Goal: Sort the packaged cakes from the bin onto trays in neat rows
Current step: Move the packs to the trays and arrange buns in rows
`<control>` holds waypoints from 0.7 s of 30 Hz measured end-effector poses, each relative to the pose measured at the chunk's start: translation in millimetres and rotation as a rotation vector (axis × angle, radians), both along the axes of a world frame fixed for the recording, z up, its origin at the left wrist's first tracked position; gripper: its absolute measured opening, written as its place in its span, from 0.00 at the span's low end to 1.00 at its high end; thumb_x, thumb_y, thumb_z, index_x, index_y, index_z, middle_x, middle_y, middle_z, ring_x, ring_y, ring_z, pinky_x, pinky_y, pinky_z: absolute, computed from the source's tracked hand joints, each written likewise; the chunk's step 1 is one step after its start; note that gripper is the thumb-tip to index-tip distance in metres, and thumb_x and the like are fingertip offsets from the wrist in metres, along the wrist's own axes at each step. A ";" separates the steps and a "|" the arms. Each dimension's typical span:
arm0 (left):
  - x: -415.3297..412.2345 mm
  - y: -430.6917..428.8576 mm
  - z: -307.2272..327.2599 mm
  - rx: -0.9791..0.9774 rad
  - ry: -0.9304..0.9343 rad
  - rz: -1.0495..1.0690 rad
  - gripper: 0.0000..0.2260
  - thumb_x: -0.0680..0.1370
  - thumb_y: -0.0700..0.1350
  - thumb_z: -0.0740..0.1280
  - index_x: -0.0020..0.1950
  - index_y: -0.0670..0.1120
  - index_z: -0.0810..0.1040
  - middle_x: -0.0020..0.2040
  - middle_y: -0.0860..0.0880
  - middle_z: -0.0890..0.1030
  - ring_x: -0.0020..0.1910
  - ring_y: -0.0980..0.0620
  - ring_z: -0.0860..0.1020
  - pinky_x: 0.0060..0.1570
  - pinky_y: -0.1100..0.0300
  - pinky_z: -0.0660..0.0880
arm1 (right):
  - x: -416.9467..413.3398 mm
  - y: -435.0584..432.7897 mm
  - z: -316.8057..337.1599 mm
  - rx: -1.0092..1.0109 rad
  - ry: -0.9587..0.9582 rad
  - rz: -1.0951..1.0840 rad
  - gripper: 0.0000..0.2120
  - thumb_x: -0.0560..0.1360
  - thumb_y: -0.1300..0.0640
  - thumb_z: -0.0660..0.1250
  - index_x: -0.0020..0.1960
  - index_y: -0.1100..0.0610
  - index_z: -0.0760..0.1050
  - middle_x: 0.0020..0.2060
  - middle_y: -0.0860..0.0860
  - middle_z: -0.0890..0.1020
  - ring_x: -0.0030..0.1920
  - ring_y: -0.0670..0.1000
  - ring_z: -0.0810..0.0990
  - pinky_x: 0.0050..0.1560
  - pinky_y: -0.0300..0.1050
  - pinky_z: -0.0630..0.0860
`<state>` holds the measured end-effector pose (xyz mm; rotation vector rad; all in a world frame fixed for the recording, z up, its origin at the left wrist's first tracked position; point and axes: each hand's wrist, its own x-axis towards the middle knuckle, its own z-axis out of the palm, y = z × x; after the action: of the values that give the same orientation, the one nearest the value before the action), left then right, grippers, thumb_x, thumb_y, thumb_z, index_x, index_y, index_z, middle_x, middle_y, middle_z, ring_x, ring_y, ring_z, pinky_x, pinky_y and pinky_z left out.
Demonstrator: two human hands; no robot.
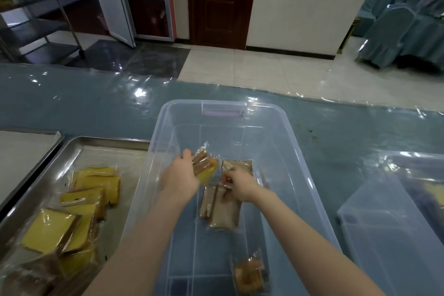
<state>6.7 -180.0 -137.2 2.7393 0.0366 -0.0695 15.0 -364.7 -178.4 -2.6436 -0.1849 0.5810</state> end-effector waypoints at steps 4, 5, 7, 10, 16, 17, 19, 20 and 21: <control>1.2 -1.3 -0.7 -0.011 -0.032 0.015 0.22 0.71 0.49 0.73 0.58 0.48 0.66 0.50 0.47 0.75 0.46 0.44 0.78 0.42 0.53 0.74 | -2.8 20.9 -29.6 -0.032 0.064 0.089 0.31 0.65 0.46 0.78 0.64 0.54 0.72 0.59 0.51 0.75 0.61 0.55 0.72 0.62 0.48 0.71; 1.7 -1.6 -1.3 -0.001 -0.029 0.012 0.22 0.71 0.49 0.73 0.58 0.48 0.66 0.50 0.47 0.75 0.47 0.44 0.78 0.43 0.53 0.75 | -3.4 23.1 -35.9 -0.070 0.047 0.095 0.34 0.65 0.44 0.77 0.66 0.52 0.70 0.62 0.52 0.73 0.64 0.56 0.70 0.65 0.50 0.69; 2.7 -2.4 -3.3 0.009 -0.023 0.000 0.21 0.71 0.49 0.73 0.58 0.49 0.66 0.50 0.47 0.74 0.47 0.43 0.78 0.43 0.52 0.75 | -2.3 25.3 -40.3 -0.120 -0.039 0.074 0.35 0.64 0.43 0.77 0.65 0.53 0.68 0.63 0.53 0.73 0.64 0.57 0.70 0.64 0.50 0.69; 4.2 -2.6 -7.0 0.026 -0.039 -0.020 0.20 0.71 0.47 0.72 0.57 0.49 0.66 0.50 0.47 0.75 0.46 0.43 0.78 0.41 0.53 0.73 | -8.8 29.2 -31.2 -0.128 0.120 0.050 0.43 0.61 0.44 0.79 0.70 0.52 0.63 0.66 0.56 0.72 0.66 0.60 0.69 0.65 0.53 0.69; 1.8 -3.3 -1.0 0.051 -0.053 -0.073 0.20 0.70 0.49 0.72 0.55 0.49 0.66 0.49 0.47 0.76 0.44 0.44 0.78 0.39 0.54 0.73 | -44.2 31.9 -6.0 -0.252 0.402 0.255 0.34 0.65 0.43 0.78 0.66 0.56 0.73 0.66 0.56 0.73 0.65 0.59 0.69 0.65 0.53 0.68; 0.6 -4.1 2.2 0.042 -0.075 -0.084 0.19 0.70 0.49 0.72 0.55 0.50 0.65 0.49 0.47 0.76 0.44 0.44 0.78 0.39 0.53 0.74 | -49.5 30.8 -1.2 -0.227 0.409 0.253 0.33 0.64 0.45 0.79 0.64 0.57 0.73 0.64 0.55 0.74 0.62 0.58 0.73 0.61 0.52 0.72; -3.0 -5.9 10.3 0.008 -0.117 -0.102 0.20 0.70 0.50 0.72 0.54 0.50 0.66 0.47 0.49 0.76 0.43 0.45 0.78 0.38 0.53 0.74 | -58.5 25.4 15.1 -0.183 0.387 0.230 0.32 0.64 0.49 0.80 0.62 0.58 0.72 0.61 0.55 0.76 0.57 0.56 0.75 0.56 0.51 0.76; -5.5 -6.6 16.1 -0.017 -0.126 -0.107 0.20 0.70 0.51 0.73 0.55 0.51 0.66 0.47 0.50 0.75 0.44 0.46 0.78 0.38 0.54 0.73 | -61.8 20.6 28.0 -0.148 0.336 0.206 0.32 0.63 0.51 0.80 0.61 0.58 0.71 0.60 0.55 0.76 0.55 0.55 0.75 0.55 0.51 0.77; -7.7 -6.6 22.1 -0.048 -0.135 -0.115 0.21 0.69 0.51 0.73 0.56 0.52 0.67 0.48 0.51 0.75 0.45 0.48 0.77 0.39 0.55 0.72 | -63.7 14.4 42.4 -0.106 0.263 0.167 0.32 0.62 0.53 0.81 0.61 0.57 0.70 0.58 0.54 0.76 0.53 0.54 0.75 0.53 0.51 0.78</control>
<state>-1.0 -186.7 -115.0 2.6889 -0.1578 0.0815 -48.7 -350.3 -135.9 -2.6350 -0.3039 1.0111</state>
